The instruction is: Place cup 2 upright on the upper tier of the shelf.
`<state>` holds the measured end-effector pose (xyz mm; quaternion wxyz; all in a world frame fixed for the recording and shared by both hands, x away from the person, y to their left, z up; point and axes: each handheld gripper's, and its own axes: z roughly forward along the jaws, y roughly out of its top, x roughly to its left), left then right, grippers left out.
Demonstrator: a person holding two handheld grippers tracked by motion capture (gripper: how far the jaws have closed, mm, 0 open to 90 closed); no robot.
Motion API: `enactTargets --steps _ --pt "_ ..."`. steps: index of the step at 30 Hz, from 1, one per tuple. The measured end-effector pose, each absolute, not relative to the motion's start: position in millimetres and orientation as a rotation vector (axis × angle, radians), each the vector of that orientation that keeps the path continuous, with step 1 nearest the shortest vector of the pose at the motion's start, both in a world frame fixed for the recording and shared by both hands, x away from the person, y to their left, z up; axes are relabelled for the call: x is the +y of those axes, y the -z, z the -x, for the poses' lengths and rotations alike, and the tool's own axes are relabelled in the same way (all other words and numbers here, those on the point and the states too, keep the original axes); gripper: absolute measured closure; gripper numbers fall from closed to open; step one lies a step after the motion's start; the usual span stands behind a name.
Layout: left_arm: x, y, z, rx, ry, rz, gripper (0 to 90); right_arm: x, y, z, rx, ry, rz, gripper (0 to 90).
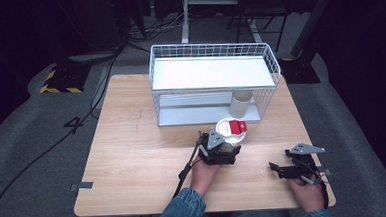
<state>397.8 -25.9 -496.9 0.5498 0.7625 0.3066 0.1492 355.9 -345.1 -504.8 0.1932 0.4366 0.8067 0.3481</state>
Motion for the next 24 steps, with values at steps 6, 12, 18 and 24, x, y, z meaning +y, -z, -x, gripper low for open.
enactTargets --steps 6,12,18,24 --pt "-26.0 496.1 -397.3 0.725 -0.364 -1.814 11.2 -345.1 504.8 -355.9 2.264 -0.977 -1.225 12.2" --pt "-26.0 495.0 -396.0 0.726 -0.371 -1.823 11.5 -345.1 504.8 -355.9 2.263 -0.977 -1.225 12.2" --pt "-26.9 494.0 -394.5 0.710 -0.388 -1.833 11.8 -345.1 504.8 -355.9 2.263 -0.977 -1.225 12.2" --pt "-26.5 493.5 -393.9 0.712 -0.376 -1.837 12.0 -345.1 504.8 -355.9 2.263 -0.977 -1.225 12.2"
